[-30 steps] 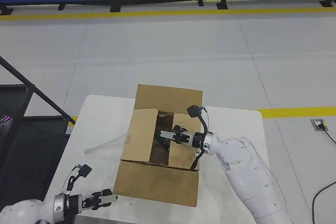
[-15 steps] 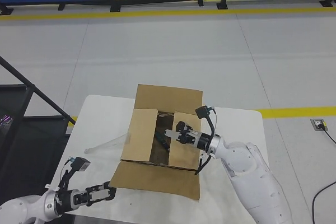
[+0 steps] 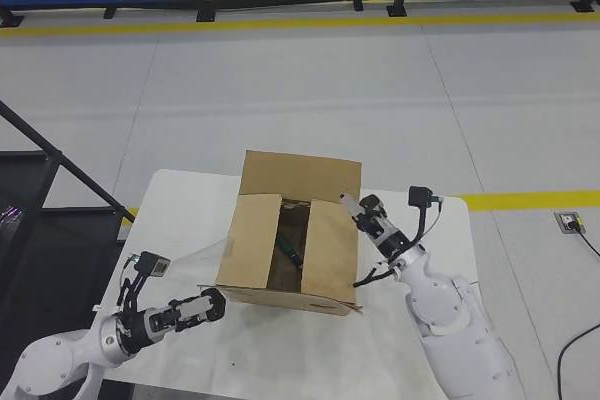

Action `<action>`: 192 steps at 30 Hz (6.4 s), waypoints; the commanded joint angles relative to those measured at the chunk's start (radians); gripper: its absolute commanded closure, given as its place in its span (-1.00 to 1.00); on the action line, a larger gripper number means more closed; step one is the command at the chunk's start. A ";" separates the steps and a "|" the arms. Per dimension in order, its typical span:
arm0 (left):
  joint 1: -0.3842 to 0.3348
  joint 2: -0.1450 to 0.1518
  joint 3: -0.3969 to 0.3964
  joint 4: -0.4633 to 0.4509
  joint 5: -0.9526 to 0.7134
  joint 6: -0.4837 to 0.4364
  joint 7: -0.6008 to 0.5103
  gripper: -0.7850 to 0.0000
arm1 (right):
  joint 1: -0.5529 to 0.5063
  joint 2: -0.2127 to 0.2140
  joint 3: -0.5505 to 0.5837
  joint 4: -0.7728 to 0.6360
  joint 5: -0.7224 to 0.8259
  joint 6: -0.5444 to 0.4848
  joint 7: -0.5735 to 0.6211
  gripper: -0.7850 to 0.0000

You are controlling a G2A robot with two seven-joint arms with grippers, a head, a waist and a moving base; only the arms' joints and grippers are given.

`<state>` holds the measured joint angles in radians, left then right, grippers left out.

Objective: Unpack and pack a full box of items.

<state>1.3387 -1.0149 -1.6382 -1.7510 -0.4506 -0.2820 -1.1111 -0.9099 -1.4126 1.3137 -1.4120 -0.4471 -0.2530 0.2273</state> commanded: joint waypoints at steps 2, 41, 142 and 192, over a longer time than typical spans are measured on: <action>-0.029 -0.004 0.035 0.000 0.055 0.016 0.089 -1.00 | 0.064 0.000 0.010 0.075 0.003 0.042 0.021 -1.00; -0.216 -0.039 0.291 0.073 0.354 0.124 0.463 -1.00 | 0.487 0.002 0.012 0.791 0.669 -0.560 0.780 -1.00; -0.178 -0.163 0.220 0.388 0.037 -0.167 1.129 -1.00 | 0.207 0.081 -0.090 0.297 0.549 0.004 0.798 -1.00; -0.176 -0.193 0.306 0.018 0.516 0.084 1.110 -1.00 | -0.050 0.137 0.036 -0.004 0.590 -0.150 0.661 -1.00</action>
<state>1.1669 -1.2058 -1.3406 -1.7372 0.0603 -0.2005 -0.0028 -0.9592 -1.2762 1.3501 -1.4171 0.1413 -0.4013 0.8888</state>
